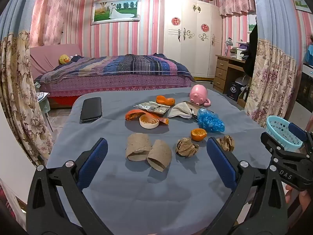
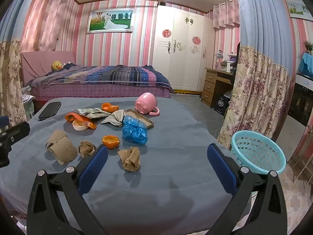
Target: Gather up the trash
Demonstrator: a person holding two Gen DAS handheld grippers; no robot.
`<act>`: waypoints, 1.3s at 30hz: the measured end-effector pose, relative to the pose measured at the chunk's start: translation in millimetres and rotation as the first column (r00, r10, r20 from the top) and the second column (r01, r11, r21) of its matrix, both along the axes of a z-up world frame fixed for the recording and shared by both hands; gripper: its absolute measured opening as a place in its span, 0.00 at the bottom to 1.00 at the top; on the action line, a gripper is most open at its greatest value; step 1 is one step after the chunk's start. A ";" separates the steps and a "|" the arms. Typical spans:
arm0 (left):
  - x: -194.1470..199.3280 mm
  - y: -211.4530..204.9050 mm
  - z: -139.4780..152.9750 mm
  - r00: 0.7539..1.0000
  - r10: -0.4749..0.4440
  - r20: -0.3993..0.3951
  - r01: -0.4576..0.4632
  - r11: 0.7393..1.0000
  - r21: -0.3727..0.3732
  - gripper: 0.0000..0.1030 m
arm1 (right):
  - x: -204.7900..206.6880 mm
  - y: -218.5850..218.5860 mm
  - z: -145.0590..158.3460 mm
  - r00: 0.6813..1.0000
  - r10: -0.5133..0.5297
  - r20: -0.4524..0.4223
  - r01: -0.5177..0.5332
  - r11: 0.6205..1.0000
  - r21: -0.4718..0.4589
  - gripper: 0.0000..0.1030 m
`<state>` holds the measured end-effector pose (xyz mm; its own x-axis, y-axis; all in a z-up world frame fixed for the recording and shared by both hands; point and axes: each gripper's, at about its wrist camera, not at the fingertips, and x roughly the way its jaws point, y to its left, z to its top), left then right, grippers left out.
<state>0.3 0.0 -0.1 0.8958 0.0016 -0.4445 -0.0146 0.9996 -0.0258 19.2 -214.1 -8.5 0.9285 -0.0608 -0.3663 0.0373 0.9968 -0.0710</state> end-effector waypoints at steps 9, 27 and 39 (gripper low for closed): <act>0.9 0.1 -0.4 1.000 -0.001 -0.001 0.001 1.000 -0.005 0.95 | 0.3 -0.2 -0.3 1.000 0.002 0.000 -0.002 1.000 -0.005 0.96; -5.1 -2.8 3.7 1.000 0.000 0.009 0.000 1.000 0.006 0.95 | 2.0 1.6 1.3 1.000 0.004 0.001 -0.004 1.000 -0.004 0.96; -6.8 -4.6 4.2 1.000 0.000 0.015 0.000 1.000 0.007 0.95 | 1.8 -0.2 -1.4 1.000 0.005 0.005 -0.005 1.000 -0.003 0.96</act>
<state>-6.5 -4.6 4.1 0.9024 0.0047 -0.4309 -0.0143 0.9997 -0.0190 21.0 -214.4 -9.9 0.9307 -0.0578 -0.3611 0.0331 0.9967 -0.0740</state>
